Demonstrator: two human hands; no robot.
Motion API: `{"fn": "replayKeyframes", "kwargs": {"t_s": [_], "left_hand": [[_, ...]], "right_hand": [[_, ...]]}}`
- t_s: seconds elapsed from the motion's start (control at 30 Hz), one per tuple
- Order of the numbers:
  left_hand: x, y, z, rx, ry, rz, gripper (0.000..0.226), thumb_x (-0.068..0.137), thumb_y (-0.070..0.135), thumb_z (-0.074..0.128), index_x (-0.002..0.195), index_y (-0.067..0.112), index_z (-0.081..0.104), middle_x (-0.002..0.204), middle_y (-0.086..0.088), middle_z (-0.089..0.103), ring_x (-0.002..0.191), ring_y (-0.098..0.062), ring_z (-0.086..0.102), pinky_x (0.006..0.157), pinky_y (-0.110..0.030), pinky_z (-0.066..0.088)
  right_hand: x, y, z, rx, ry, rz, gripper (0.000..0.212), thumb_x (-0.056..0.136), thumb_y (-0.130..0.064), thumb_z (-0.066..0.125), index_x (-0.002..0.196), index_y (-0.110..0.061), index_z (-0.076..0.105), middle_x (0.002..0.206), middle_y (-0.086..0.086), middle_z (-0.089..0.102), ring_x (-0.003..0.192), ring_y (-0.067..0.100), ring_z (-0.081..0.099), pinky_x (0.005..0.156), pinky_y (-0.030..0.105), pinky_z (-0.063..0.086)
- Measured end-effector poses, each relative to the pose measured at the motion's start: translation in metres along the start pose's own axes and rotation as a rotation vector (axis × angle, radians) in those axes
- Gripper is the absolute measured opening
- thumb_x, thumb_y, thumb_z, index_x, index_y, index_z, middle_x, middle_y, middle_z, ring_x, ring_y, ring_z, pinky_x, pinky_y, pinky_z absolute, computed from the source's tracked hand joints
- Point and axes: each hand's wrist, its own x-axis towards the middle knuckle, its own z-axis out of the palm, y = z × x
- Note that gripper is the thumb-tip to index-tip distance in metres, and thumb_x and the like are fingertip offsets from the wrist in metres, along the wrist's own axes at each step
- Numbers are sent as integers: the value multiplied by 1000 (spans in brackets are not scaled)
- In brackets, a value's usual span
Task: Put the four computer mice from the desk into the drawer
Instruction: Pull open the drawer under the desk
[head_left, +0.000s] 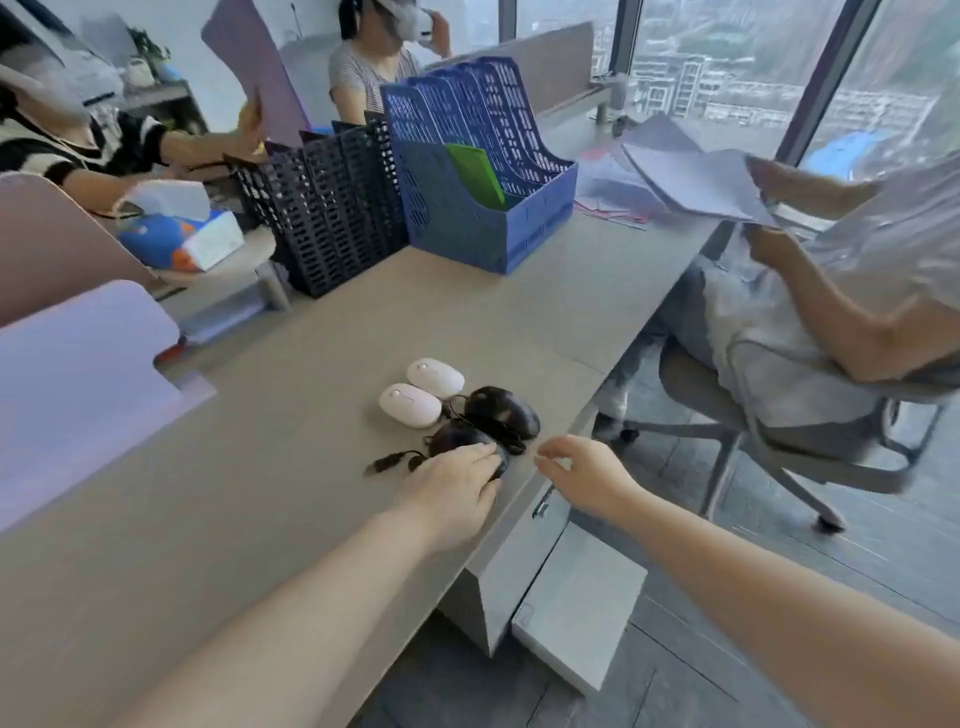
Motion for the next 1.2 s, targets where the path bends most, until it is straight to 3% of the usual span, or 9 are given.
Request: {"fn": "replayKeyframes", "kwargs": {"t_s": [0.2,0.47,0.57,0.67,0.73,0.83,1.0,1.1,1.2], "left_hand": [[-2,-12,85,25,152,150,42,89,23,39,115,4,67,123,-10,66,118,-22,59,96,-41,52],[-3,-16,115,263,223,116,51,87,25,33,128,5,56,133,-7,59,122,-17,54,106,-44,31],[-3,-13,115,307,212,82,51,87,22,31,129,5,55,134,-8,58,124,-19,52,105,-43,25],[-4,-12,116,300,157,64,53,87,17,28,132,3,50,138,-11,54,124,-24,55,108,-45,27],[-5,-12,116,308,156,57,55,84,13,27,133,3,48,139,-11,53,125,-27,54,108,-47,31],[-7,-11,115,353,191,87,55,78,10,32,128,3,55,133,-10,59,122,-22,56,105,-40,39],[-6,-11,114,391,194,119,55,74,9,34,122,3,61,126,-9,64,115,-20,60,94,-40,51],[-9,-13,117,395,197,101,56,75,8,33,124,2,59,128,-11,63,113,-22,63,93,-41,50],[-10,-14,118,338,197,91,57,77,9,32,129,2,54,133,-13,59,117,-26,60,93,-42,50]], "right_hand": [[11,73,61,-26,5,81,28,94,-31,49,109,-16,67,114,3,70,102,23,62,87,33,50],[34,111,114,198,-90,186,34,97,-27,44,125,-10,56,124,12,62,107,31,59,86,35,48],[47,125,128,353,-35,280,37,95,-28,46,125,-8,56,107,11,63,91,28,58,76,34,48],[59,136,138,528,-9,364,38,93,-23,45,121,1,57,103,11,64,91,29,60,92,49,54],[61,136,142,609,-39,405,31,91,-17,47,102,7,62,85,12,61,81,28,57,95,57,50],[64,130,142,695,-35,435,25,93,-12,49,70,-7,58,70,8,60,78,28,58,92,48,55],[72,124,142,794,-27,488,25,94,-6,48,69,-4,52,64,9,54,61,19,56,64,30,53],[76,127,150,704,12,473,15,90,-7,48,77,-4,54,66,12,57,74,28,57,91,49,54],[83,136,159,651,31,467,18,88,-10,48,86,-1,63,81,19,60,78,30,57,94,53,52]]}}
